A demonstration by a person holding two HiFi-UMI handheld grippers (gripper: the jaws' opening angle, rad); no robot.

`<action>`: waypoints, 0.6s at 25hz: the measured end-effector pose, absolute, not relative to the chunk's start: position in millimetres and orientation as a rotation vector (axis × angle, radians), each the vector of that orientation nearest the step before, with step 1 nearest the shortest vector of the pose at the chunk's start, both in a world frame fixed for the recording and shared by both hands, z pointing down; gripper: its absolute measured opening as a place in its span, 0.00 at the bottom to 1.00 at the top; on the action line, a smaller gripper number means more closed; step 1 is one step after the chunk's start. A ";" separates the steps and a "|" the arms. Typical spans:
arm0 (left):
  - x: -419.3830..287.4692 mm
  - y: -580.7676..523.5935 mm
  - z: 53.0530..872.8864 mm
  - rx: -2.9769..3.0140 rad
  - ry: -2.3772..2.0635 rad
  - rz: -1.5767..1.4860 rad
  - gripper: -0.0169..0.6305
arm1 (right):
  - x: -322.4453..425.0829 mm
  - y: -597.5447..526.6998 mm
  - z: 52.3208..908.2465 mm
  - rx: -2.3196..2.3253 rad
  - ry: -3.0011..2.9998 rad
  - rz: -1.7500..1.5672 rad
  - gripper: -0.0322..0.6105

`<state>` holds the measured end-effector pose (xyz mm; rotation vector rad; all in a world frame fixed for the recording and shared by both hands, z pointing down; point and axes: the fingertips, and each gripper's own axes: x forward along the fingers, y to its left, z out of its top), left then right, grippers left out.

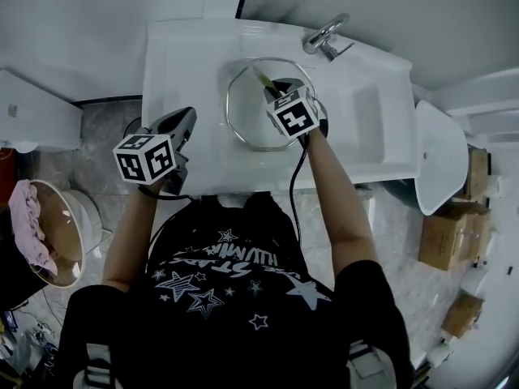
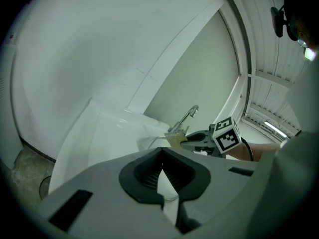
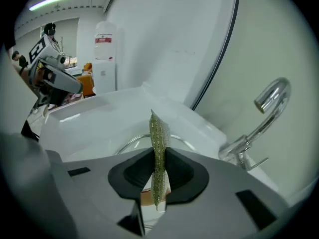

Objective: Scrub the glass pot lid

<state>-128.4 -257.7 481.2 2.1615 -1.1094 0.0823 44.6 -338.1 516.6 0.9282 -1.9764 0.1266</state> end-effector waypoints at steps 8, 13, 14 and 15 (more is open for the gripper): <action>-130.6 -262.4 482.0 2.137 -1.134 0.087 0.04 | 73.9 -395.5 533.2 1.058 -1.800 0.050 0.15; -134.1 -261.5 490.5 2.116 -1.136 0.099 0.04 | 58.8 -379.5 554.0 0.998 -1.835 0.121 0.15; -134.1 -262.0 492.9 2.110 -1.135 0.101 0.04 | 55.2 -375.2 556.6 0.979 -1.840 0.120 0.15; -133.9 -262.2 494.9 2.105 -1.133 0.101 0.04 | 52.1 -370.9 558.9 0.964 -1.841 0.118 0.15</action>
